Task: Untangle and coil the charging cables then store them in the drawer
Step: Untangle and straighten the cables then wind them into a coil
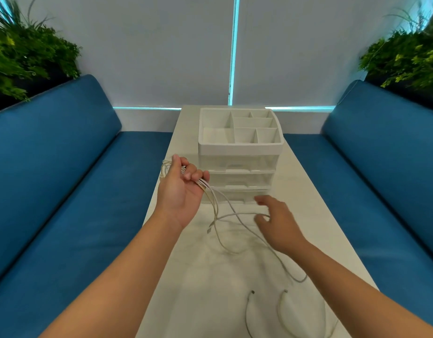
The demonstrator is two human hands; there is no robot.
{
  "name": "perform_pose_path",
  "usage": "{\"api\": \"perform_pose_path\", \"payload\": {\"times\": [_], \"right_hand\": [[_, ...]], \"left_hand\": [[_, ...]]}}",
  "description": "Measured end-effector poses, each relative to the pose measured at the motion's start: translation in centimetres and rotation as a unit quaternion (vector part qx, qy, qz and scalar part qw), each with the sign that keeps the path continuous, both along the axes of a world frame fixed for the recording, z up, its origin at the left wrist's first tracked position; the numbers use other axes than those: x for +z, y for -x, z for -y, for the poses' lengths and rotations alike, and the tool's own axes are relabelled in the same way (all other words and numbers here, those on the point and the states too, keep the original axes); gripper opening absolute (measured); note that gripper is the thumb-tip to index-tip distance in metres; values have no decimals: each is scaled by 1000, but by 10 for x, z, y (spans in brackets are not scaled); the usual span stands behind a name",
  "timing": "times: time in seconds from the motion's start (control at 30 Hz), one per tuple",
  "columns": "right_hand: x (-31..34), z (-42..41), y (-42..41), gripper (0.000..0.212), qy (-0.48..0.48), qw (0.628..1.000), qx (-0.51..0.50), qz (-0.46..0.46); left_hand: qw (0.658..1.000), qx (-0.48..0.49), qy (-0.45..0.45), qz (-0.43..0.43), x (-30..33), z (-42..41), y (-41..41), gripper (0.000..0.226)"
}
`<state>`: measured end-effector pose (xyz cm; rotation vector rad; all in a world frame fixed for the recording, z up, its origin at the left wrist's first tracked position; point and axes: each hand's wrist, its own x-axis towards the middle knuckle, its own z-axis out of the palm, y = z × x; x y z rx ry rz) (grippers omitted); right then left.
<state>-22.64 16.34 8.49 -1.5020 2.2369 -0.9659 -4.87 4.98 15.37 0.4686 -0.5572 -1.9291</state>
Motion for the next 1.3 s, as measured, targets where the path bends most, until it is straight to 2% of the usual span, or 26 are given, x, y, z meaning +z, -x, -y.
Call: {"api": "perform_pose_path", "payload": {"times": [0.07, 0.13, 0.2, 0.33, 0.5, 0.6, 0.67, 0.8, 0.83, 0.87, 0.9, 0.93, 0.97, 1.03, 1.1, 1.13, 1.2, 1.3], "right_hand": [[7, 9, -17, 44, -46, 996, 69, -22], [13, 16, -27, 27, -69, 995, 70, -20], [20, 17, -29, 14, -48, 995, 75, 53], [50, 14, -24, 11, 44, 961, 71, 263], [84, 11, -12, 19, 146, 922, -12, 358], [81, 12, -8, 22, 152, 942, -76, 288], [67, 12, -3, 23, 112, 962, -122, 219], [31, 9, 2, 17, -113, 981, -128, 88], [27, 10, -1, 21, -176, 976, -122, 39], [25, 11, -4, 40, -220, 969, -115, -16], [27, 12, -9, 58, -230, 966, -102, -60], [32, 13, -15, 70, -199, 973, -80, -79], [40, 14, -22, 75, -146, 987, -38, -61], [60, 16, -36, 79, -54, 992, 96, 65], [74, 21, -50, 74, -54, 967, 194, 153], [77, 25, -54, 69, -58, 960, 207, 178], [80, 32, -60, 56, -68, 960, 190, 196], [75, 34, -62, 32, -62, 974, 178, 128]], "left_hand": [[1000, -6, 7, 4, 1, -4, 5, 36], [1000, -4, 19, 22, 2, -6, 7, 36], [998, 3, 34, 52, 1, -6, 5, 36], [994, 32, 43, 90, -5, 0, -4, 35], [993, 40, 25, 108, -16, -3, -4, 35], [993, 41, 16, 106, -17, -6, -1, 34], [994, 39, 18, 98, -14, -7, -1, 34], [997, 21, 26, 71, -6, -11, -1, 35], [997, 14, 28, 65, -4, -12, -1, 35], [998, 8, 30, 63, -3, -13, 0, 35], [998, 1, 32, 63, -3, -16, 1, 34], [997, -6, 33, 64, -3, -18, 3, 34], [997, -14, 34, 65, -3, -21, 5, 33], [997, -31, 32, 61, -4, -28, 10, 32], [996, -45, 37, 67, -4, -34, 15, 31], [994, -49, 46, 81, -4, -35, 17, 31], [987, -52, 81, 125, -6, -33, 15, 32], [970, -50, 140, 190, -10, -22, 4, 29]]}}
